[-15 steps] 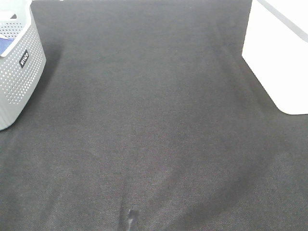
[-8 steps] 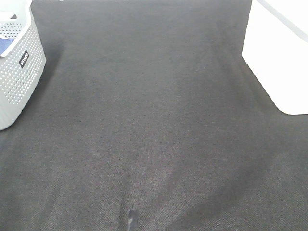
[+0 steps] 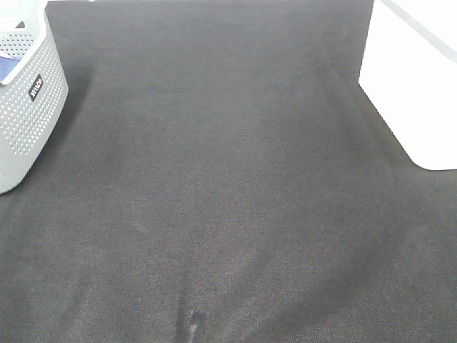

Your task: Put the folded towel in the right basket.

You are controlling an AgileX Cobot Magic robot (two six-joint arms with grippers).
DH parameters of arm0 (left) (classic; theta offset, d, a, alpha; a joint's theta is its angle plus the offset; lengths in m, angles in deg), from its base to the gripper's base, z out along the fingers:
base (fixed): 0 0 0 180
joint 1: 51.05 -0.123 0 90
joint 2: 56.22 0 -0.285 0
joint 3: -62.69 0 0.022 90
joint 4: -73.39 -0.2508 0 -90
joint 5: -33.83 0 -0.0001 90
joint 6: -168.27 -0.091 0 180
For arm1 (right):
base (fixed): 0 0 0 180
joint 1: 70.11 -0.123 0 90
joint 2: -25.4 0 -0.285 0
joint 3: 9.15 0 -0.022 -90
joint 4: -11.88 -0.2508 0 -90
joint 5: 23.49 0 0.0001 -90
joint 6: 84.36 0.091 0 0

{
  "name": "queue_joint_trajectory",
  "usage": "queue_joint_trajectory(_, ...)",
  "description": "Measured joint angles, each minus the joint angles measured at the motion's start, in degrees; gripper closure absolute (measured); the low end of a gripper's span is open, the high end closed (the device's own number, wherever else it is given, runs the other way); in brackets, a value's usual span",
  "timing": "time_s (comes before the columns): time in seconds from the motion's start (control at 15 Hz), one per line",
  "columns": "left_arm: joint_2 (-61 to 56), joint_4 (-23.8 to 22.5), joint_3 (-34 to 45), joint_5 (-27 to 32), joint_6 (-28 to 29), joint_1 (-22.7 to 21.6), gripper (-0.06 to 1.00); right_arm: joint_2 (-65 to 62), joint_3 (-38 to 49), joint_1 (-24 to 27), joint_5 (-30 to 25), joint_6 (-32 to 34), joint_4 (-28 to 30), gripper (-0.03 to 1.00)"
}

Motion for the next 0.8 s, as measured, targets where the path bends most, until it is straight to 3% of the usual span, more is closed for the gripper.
queue_joint_trajectory(0.2,0.0,0.0,0.0,0.0,0.0,0.0,-0.04,0.0,3.9,-0.06,-2.06,0.0,-1.09,-0.01)
queue_joint_trajectory(0.33,0.0,0.0,0.0,0.0,0.0,0.0,-0.04,0.0,4.93,0.46,0.69,0.0,-2.69,-0.01)
queue_joint_trajectory(0.47,0.0,0.0,0.0,0.0,0.0,0.0,-0.04,0.0,6.07,4.76,2.58,-2.58,-4.87,-0.01)
queue_joint_trajectory(0.8,0.0,0.0,0.0,0.0,0.0,0.0,-0.04,0.0,6.07,5.16,2.86,-4.07,-6.02,-0.01)
